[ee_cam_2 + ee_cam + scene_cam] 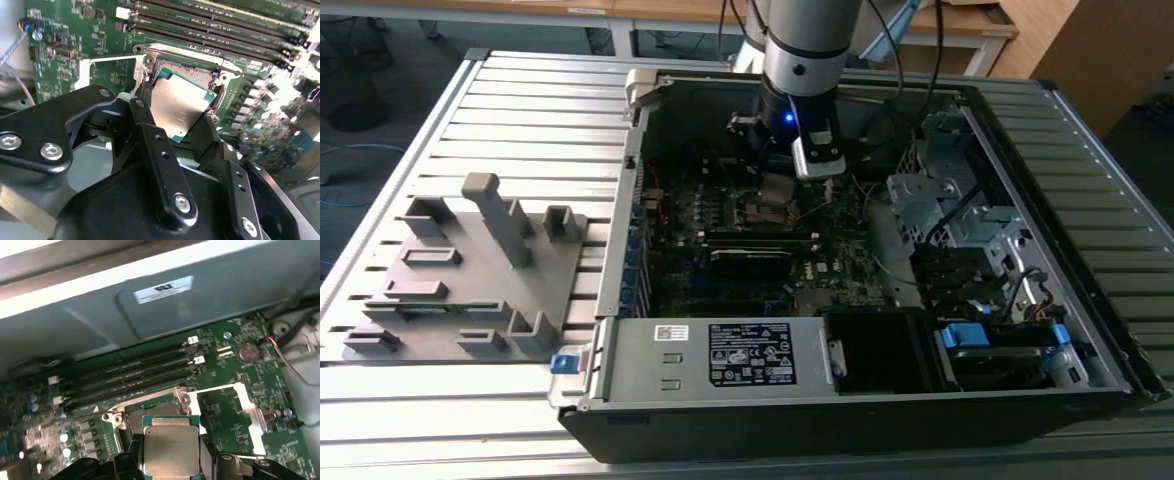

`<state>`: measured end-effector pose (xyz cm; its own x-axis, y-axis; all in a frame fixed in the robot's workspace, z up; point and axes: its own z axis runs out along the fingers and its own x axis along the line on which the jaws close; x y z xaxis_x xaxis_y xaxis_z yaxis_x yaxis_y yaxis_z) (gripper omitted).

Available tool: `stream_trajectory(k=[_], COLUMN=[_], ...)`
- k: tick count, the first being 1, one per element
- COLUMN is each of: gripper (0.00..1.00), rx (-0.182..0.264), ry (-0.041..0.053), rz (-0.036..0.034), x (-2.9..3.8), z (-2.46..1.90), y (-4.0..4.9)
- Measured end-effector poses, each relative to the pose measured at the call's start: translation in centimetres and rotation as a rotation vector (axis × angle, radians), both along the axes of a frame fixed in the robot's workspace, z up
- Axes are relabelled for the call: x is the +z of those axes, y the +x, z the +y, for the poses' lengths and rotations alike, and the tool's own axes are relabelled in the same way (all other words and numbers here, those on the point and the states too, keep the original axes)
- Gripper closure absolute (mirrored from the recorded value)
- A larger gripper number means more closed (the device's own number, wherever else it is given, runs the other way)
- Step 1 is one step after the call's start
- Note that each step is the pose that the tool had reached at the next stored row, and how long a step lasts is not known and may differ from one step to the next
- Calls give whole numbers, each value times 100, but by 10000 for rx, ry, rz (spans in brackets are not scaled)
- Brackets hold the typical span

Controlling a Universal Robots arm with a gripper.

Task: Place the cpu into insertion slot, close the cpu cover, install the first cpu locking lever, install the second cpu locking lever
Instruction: 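Place the cpu into insertion slot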

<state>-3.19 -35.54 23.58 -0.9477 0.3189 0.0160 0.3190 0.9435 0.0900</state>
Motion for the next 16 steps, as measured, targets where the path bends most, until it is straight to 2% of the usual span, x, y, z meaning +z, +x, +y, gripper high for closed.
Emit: stream_trajectory(k=[16], gripper=[46], rx=[-2905], ry=[-2], rz=[0], x=[-20], z=[0], y=[0])
